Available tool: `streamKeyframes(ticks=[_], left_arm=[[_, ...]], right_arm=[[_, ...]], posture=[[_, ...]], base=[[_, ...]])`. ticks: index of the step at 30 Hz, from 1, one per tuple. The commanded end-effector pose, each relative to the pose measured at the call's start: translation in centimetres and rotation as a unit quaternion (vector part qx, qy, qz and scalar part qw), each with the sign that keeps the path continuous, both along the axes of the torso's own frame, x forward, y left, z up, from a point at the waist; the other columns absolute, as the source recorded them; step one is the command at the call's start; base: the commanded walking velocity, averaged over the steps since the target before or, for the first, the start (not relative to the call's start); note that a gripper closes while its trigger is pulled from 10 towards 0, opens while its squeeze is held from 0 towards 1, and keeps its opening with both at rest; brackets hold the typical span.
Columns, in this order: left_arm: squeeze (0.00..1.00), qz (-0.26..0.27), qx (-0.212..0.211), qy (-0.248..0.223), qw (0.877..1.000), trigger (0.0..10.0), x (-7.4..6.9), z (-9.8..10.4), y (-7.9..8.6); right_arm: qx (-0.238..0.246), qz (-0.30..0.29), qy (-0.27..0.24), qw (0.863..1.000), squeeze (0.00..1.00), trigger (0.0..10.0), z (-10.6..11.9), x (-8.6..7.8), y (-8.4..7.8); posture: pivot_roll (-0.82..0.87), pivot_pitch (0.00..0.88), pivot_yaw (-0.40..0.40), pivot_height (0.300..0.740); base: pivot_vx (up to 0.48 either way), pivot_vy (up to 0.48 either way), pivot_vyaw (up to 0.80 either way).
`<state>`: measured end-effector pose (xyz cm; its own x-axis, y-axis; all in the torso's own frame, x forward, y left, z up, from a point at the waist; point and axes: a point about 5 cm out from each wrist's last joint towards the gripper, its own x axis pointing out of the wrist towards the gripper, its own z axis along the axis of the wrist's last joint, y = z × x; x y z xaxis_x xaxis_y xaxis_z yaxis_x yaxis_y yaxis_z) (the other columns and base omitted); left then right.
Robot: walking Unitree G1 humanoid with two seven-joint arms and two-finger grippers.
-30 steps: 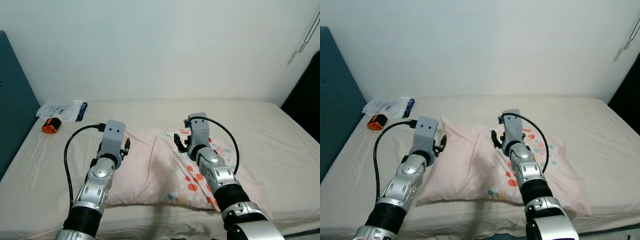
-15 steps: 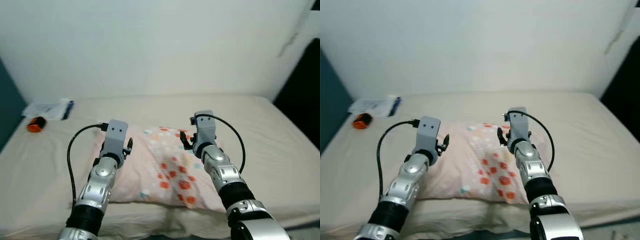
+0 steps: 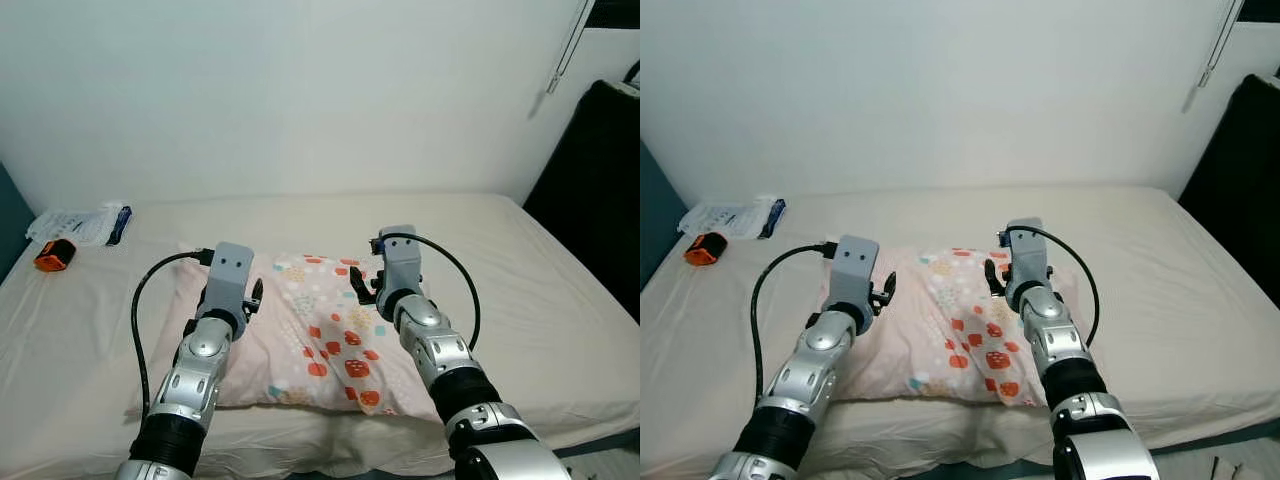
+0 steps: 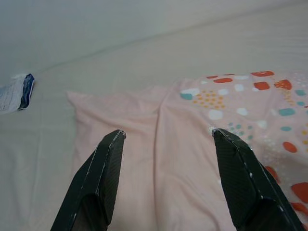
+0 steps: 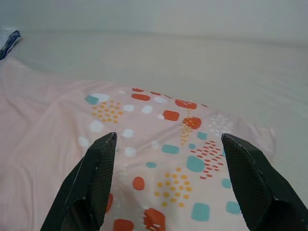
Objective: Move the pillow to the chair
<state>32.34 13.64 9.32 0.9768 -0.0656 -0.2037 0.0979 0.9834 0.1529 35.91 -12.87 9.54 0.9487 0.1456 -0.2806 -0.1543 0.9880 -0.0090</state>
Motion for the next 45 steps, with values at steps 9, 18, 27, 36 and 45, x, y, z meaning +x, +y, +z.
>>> streamKeyframes(ticks=[9, 18, 27, 36, 45], left_arm=[[0.00, 0.007, -0.001, 0.007, 1.000, 10.0, -0.2, -0.3, 0.4], [0.00, 0.013, -0.002, 0.002, 1.000, 10.0, -0.2, -0.2, 0.5], [0.00, 0.023, -0.010, 0.015, 1.000, 10.0, -0.5, -0.7, 0.7], [0.00, 0.067, -0.027, 0.011, 0.997, 10.0, -0.4, -1.5, 2.1], [0.00, 0.071, 0.009, -0.018, 0.997, 10.0, -0.8, -2.1, 3.2]], right_arm=[[0.005, 0.004, -0.006, 1.000, 0.00, 10.0, 0.2, 0.2, 0.3], [0.008, 0.005, -0.011, 1.000, 0.00, 10.0, 0.4, 0.3, 0.3], [0.016, 0.005, -0.007, 1.000, 0.00, 10.0, 0.3, 0.3, 0.2], [-0.004, 0.022, 0.002, 1.000, 0.00, 10.0, -0.4, -0.1, 0.1], [-0.002, 0.021, -0.024, 0.999, 0.00, 10.0, -0.5, -0.2, -0.4]], posture=[[0.01, 0.000, -0.046, 0.740], [0.01, 0.000, -0.051, 0.740], [0.01, 0.000, -0.057, 0.725], [0.00, 0.000, -0.082, 0.681], [-0.01, 0.000, -0.087, 0.662]], base=[[0.000, 0.161, 0.00], [0.000, 0.000, 0.00], [0.000, 0.000, 0.00], [0.000, 0.000, 0.00], [0.000, 0.000, 0.00]])
